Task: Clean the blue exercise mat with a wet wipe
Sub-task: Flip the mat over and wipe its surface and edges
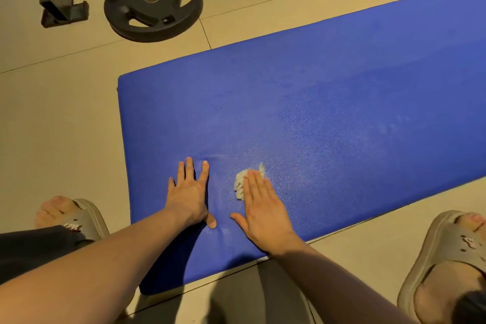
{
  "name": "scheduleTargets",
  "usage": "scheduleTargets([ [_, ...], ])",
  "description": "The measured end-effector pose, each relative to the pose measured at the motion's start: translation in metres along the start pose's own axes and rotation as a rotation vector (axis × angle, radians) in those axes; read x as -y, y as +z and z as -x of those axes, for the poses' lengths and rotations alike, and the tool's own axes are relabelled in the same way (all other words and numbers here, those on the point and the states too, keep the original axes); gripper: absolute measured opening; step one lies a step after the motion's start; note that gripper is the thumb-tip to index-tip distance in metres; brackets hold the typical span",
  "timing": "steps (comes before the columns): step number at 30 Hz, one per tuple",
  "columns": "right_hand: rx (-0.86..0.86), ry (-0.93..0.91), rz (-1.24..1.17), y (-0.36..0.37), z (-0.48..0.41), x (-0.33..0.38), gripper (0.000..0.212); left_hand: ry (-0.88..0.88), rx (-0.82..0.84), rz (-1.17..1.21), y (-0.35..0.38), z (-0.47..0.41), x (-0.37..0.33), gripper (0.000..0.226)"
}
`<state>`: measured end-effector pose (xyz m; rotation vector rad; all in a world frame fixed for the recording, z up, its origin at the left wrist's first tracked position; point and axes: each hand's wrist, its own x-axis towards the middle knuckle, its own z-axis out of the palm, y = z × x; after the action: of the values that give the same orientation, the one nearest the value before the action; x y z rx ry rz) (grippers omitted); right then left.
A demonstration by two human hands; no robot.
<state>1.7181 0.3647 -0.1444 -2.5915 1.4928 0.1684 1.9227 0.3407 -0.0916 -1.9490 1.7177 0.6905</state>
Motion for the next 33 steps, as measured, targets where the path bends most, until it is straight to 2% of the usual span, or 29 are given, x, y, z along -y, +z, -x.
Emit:
scheduleTargets([
  [7,-0.030,0.373,-0.029,-0.010,-0.015,-0.084,0.096,0.001,0.002,0.022,-0.001,0.001,-0.001,0.167],
  [11,-0.056,0.398,-0.109,-0.016,-0.033,-0.067,0.091,-0.002,0.003,0.011,-0.001,0.000,-0.002,0.167],
  [16,-0.043,0.291,-0.111,-0.016,-0.045,-0.014,0.091,-0.018,0.002,-0.009,0.000,0.001,-0.004,0.167],
  [21,-0.083,-0.061,-0.144,-0.001,-0.034,0.023,0.085,-0.008,0.002,0.015,0.002,-0.001,-0.001,0.167],
  [23,-0.086,-0.095,-0.137,0.001,-0.033,0.010,0.085,-0.003,-0.009,0.000,0.001,-0.001,-0.001,0.167],
  [29,-0.061,0.322,-0.025,-0.012,-0.048,-0.096,0.086,0.006,-0.020,0.019,0.002,0.000,-0.001,0.168],
  [31,-0.047,0.414,-0.050,-0.014,-0.049,-0.101,0.092,0.002,-0.024,0.015,0.001,0.001,-0.002,0.168],
  [33,-0.054,0.413,-0.085,-0.014,-0.052,-0.075,0.096,-0.005,-0.020,0.009,0.002,0.000,-0.003,0.168],
])
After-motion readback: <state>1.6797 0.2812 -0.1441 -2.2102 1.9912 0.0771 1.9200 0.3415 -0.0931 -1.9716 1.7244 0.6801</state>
